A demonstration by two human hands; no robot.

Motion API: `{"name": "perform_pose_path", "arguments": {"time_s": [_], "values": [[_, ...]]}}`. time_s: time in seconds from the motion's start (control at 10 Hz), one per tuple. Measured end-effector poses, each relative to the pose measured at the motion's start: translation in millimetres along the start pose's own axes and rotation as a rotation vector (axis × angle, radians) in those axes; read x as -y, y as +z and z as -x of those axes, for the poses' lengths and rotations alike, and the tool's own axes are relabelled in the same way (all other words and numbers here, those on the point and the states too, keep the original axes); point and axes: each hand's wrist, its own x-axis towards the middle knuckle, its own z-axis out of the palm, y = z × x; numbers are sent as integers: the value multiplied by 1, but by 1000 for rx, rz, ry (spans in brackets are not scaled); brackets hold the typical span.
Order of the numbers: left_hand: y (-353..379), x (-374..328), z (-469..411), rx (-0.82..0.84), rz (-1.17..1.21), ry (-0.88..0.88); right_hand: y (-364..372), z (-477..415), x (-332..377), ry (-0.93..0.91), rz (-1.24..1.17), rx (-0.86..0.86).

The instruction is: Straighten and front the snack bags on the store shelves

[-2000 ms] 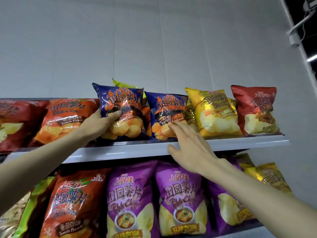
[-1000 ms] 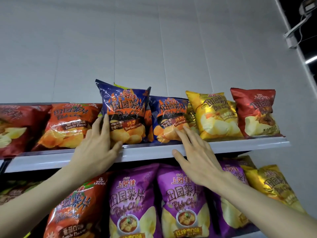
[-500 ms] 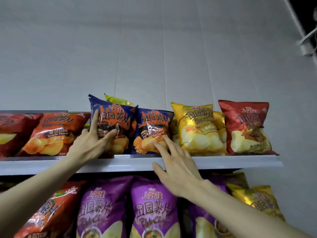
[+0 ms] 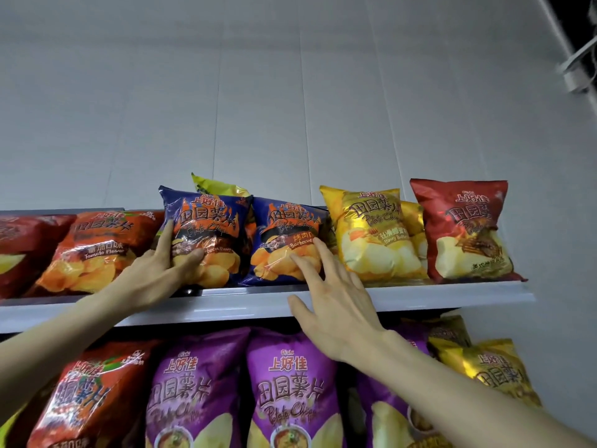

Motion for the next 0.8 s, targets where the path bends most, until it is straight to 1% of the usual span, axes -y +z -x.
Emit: {"name": "perform_pose_path", "arguments": {"time_s": [0.1, 0.2, 0.3, 0.4, 0.5, 0.6, 0.7, 0.8], "values": [[-3, -7, 10, 22, -14, 60, -1, -4, 1, 2, 14, 23], [-2, -20, 29, -13, -68, 119, -3, -6, 2, 0, 25, 56], [-3, -25, 36, -14, -104, 106, -7, -6, 5, 0, 1, 73], [-1, -25, 41, -49, -135, 95, -13, -4, 7, -2, 4, 78], [0, -30, 57, -71, -227, 124, -20, 2, 10, -8, -3, 79], [3, -36, 72, -32, -335, 147, -28, 8, 12, -12, -16, 105], [9, -50, 95, -25, -421, 187, -33, 24, 9, 1, -37, 125], [21, -79, 112, -22, -459, 237, -42, 40, 3, 29, -67, 110]]}}
